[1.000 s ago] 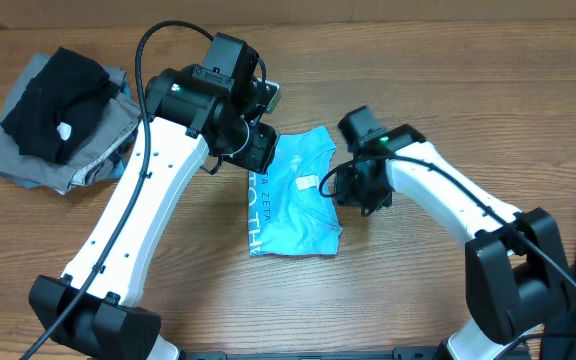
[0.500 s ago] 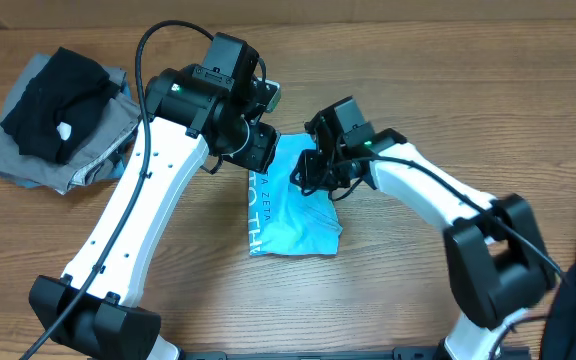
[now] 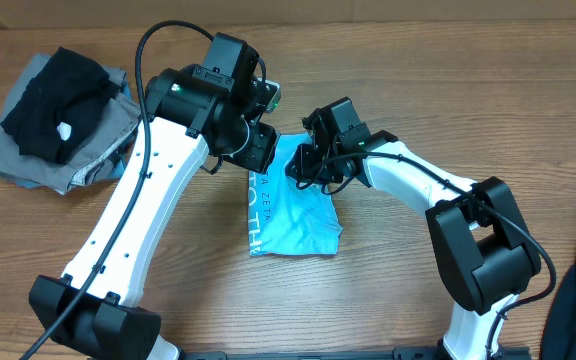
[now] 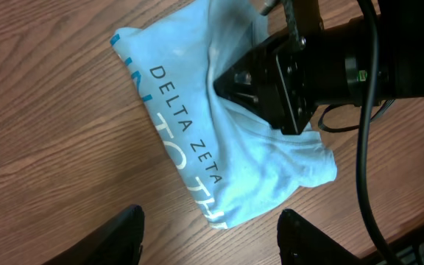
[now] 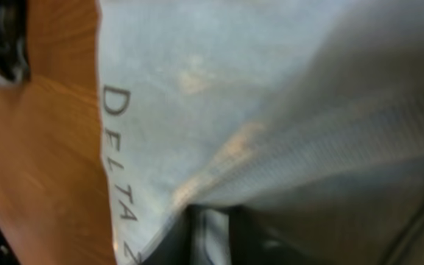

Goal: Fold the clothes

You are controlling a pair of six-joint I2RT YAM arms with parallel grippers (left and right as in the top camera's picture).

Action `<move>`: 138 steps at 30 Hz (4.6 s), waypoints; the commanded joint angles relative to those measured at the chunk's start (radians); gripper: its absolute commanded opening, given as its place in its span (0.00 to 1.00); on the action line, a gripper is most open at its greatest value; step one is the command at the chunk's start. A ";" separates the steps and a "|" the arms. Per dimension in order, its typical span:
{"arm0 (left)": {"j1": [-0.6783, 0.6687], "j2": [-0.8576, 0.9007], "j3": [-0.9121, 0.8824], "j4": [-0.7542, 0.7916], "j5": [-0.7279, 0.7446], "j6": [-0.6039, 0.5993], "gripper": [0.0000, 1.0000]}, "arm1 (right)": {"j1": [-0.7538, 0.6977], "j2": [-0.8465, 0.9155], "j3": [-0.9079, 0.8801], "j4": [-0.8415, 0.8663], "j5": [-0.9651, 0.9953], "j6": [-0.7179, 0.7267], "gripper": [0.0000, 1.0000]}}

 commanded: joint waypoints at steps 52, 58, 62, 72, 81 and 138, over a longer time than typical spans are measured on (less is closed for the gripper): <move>-0.002 -0.025 0.016 -0.002 -0.005 0.020 0.62 | 0.018 -0.032 0.006 -0.249 0.010 -0.322 0.28; -0.002 -0.025 0.016 -0.006 -0.003 0.020 0.62 | 0.024 0.006 0.006 -0.257 -0.041 -0.322 0.25; -0.002 -0.025 0.016 -0.006 -0.003 0.020 0.62 | 0.024 0.007 0.006 -0.261 -0.127 -0.343 0.19; -0.002 -0.025 0.016 -0.002 -0.005 0.020 0.63 | 0.003 0.001 0.007 -0.318 -0.072 -0.346 0.04; -0.002 -0.025 0.016 0.001 -0.006 0.027 0.63 | -0.118 -0.034 0.007 -0.418 0.040 -0.310 0.04; 0.135 0.211 -0.321 0.365 0.175 0.087 0.46 | -0.267 -0.229 -0.113 -0.543 0.005 -0.164 0.25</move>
